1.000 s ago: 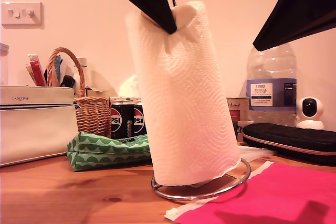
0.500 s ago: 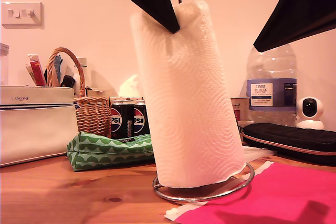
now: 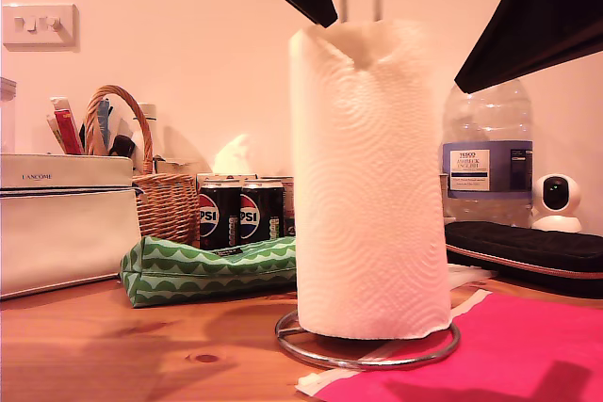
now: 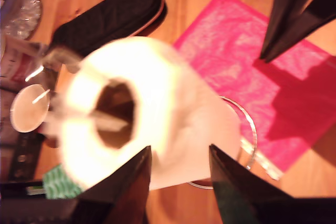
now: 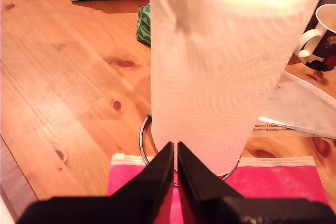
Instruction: Insert the paper towel roll into the metallic stand.
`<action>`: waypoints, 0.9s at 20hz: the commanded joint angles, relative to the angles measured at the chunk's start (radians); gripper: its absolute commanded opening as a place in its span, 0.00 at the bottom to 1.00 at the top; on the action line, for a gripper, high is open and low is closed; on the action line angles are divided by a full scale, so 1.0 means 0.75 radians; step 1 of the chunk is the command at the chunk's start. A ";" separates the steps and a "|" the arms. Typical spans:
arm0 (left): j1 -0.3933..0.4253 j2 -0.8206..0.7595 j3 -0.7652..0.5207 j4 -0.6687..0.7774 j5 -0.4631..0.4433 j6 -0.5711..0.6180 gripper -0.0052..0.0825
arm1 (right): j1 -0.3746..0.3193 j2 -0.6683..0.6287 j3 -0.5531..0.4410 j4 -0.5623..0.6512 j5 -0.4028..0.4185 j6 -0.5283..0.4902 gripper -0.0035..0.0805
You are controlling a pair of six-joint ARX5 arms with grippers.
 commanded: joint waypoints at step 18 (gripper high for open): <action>0.015 -0.134 0.030 -0.024 0.002 -0.281 0.03 | 0.002 -0.001 0.010 0.048 0.007 0.006 0.03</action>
